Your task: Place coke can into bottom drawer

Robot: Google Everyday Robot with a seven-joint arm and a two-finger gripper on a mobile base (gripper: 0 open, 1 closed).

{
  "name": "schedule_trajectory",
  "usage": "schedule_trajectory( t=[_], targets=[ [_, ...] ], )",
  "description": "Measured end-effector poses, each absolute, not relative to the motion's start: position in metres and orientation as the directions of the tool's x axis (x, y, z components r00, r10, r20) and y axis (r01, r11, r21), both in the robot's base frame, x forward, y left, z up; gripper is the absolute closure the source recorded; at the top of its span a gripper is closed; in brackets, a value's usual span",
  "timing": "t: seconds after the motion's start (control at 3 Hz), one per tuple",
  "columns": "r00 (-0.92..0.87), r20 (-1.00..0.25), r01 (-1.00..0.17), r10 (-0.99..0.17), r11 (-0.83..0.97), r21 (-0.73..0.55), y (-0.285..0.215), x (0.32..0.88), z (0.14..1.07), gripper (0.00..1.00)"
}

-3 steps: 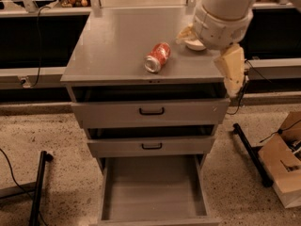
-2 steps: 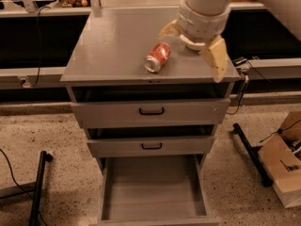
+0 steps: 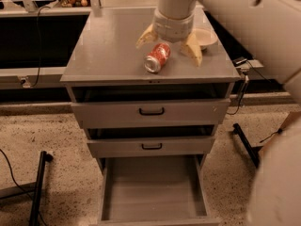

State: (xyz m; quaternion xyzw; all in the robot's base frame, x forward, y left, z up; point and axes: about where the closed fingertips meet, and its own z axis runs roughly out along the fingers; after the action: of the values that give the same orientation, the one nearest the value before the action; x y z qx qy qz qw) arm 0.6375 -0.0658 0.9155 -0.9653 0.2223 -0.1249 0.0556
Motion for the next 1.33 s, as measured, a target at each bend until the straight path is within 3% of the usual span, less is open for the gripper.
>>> schedule_trajectory(
  t=[0.67, 1.33],
  targets=[
    [0.905, 0.281, -0.299, -0.319, -0.948, -0.112, -0.036, 0.698, 0.882, 0.00],
    [0.887, 0.298, -0.344, -0.352, -0.935, -0.079, -0.026, 0.744, 0.858, 0.00]
  ],
)
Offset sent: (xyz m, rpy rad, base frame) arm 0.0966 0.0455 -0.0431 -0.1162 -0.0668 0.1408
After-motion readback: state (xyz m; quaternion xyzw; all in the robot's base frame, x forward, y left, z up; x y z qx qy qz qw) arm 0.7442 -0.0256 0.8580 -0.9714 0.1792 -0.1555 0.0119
